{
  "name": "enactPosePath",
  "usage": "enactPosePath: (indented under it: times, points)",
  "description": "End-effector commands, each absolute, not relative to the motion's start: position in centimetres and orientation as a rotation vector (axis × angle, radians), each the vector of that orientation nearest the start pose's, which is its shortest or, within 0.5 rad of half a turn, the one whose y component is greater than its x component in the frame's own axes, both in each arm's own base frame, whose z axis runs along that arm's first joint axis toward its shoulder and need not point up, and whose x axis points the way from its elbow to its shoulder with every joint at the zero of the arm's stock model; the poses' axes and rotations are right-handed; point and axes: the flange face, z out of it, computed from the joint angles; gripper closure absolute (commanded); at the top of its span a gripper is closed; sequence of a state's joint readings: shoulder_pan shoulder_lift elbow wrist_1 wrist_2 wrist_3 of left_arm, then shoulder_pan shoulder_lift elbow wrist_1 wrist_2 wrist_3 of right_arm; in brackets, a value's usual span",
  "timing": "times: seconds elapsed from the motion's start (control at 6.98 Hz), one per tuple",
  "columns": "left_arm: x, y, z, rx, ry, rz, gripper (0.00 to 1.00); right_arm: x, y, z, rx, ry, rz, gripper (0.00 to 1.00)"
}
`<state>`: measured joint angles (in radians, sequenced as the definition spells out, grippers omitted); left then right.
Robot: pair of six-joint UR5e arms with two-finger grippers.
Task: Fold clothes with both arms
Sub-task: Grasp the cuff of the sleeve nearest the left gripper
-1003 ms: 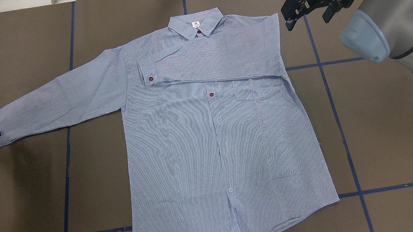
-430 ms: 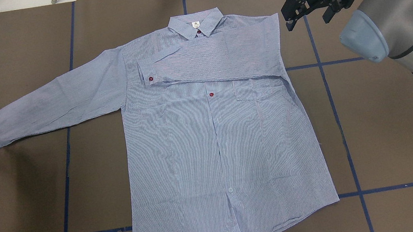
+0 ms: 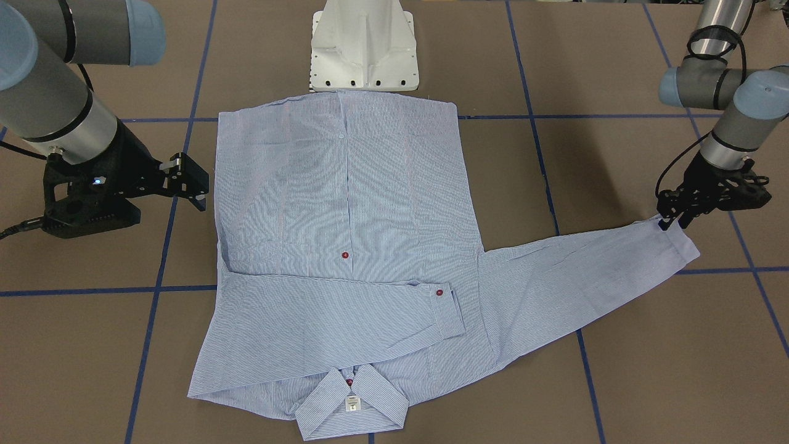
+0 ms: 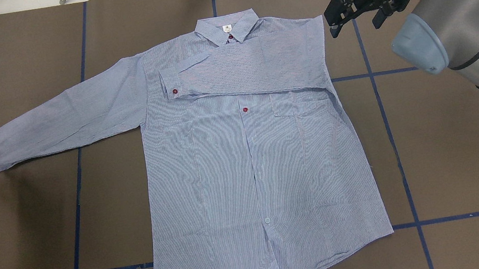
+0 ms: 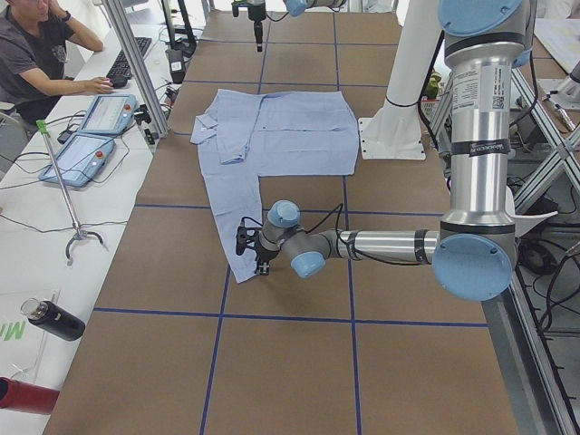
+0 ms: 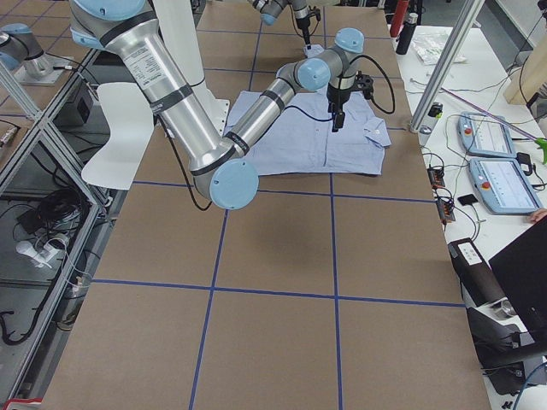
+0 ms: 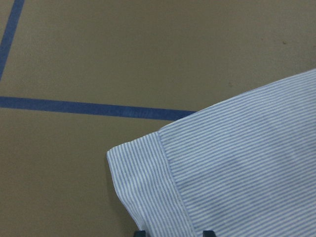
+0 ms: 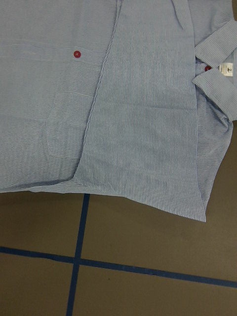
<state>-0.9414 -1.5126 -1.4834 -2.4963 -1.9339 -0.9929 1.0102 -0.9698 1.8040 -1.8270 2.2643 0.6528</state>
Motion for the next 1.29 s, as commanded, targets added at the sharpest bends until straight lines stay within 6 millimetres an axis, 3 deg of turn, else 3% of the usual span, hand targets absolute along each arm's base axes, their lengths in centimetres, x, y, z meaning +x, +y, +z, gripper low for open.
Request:
enactPosePath:
  times: [0.0,0.14,0.29,0.43,0.57,0.86,1.15]
  points:
    - [21.7,-46.1,63.8,0.282,0.801,-0.196,0.49,-27.6,-57.0,23.2,0.072,-0.869,-0.117,0.0]
    - [22.2,-45.9,63.8,0.278,0.802,-0.188,0.51,-27.7,-57.1,23.4,0.068,-0.866,-0.116,0.0]
    - [22.2,-45.9,63.6,0.28,0.804,-0.188,0.67,-27.7,-57.1,23.4,0.068,-0.866,-0.116,0.0]
    - [22.2,-46.0,63.4,0.283,0.807,-0.187,1.0,-27.7,-57.1,23.4,0.068,-0.866,-0.116,0.0]
    - [22.3,-46.0,61.6,0.3,0.83,-0.179,1.0,-27.7,-57.1,23.4,0.068,-0.866,-0.116,0.0]
    - [22.2,-45.5,52.4,0.237,0.865,-0.159,1.0,-27.5,-57.2,23.6,0.069,-0.864,-0.117,0.0]
    - [22.5,-46.4,40.9,0.234,0.88,-0.171,1.0,-26.5,-57.3,23.6,0.073,-0.868,-0.107,0.0]
